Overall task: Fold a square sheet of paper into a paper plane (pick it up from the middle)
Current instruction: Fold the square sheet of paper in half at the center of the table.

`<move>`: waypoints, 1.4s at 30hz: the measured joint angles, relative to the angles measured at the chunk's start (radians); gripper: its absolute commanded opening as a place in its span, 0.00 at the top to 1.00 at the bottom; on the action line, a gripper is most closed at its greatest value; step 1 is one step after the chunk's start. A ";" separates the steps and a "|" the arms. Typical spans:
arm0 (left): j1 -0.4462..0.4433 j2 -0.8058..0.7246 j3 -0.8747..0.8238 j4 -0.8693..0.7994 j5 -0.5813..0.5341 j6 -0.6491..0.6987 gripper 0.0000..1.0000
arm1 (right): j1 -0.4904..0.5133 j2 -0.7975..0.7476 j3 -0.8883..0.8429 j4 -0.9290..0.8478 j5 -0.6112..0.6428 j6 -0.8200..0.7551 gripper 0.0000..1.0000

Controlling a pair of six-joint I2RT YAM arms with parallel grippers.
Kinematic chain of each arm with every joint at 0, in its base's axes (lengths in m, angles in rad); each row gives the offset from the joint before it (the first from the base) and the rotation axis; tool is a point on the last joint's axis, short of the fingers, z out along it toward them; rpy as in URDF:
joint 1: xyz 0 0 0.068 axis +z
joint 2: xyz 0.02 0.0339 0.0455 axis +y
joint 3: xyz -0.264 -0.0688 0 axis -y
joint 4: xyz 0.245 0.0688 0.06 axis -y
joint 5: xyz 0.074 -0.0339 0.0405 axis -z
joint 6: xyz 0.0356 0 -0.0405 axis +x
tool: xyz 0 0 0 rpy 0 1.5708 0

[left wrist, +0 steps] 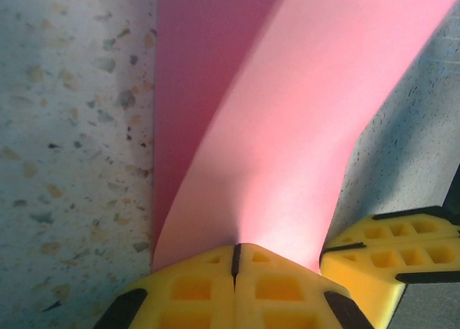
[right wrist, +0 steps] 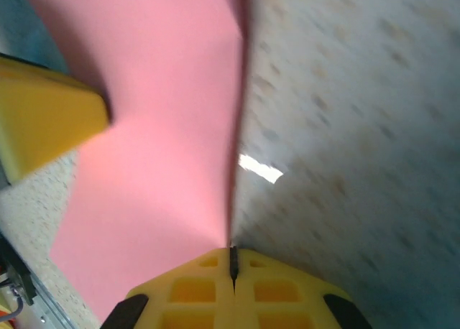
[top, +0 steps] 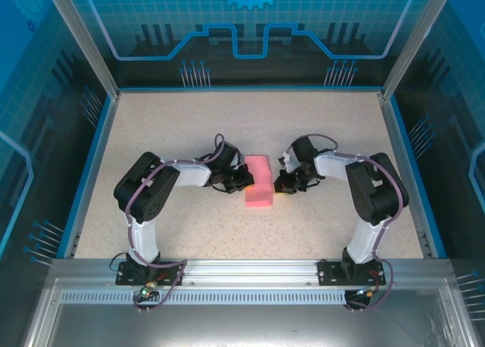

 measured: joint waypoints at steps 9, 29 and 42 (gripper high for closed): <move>-0.002 0.000 0.010 -0.017 -0.003 0.000 1.00 | 0.089 -0.023 0.063 0.028 0.001 0.058 1.00; -0.004 0.000 0.014 -0.029 -0.012 0.000 1.00 | 0.080 -0.068 -0.141 0.143 -0.031 0.043 1.00; -0.005 0.000 0.021 -0.041 -0.017 0.005 1.00 | 0.048 -0.217 -0.060 0.035 0.008 0.048 0.97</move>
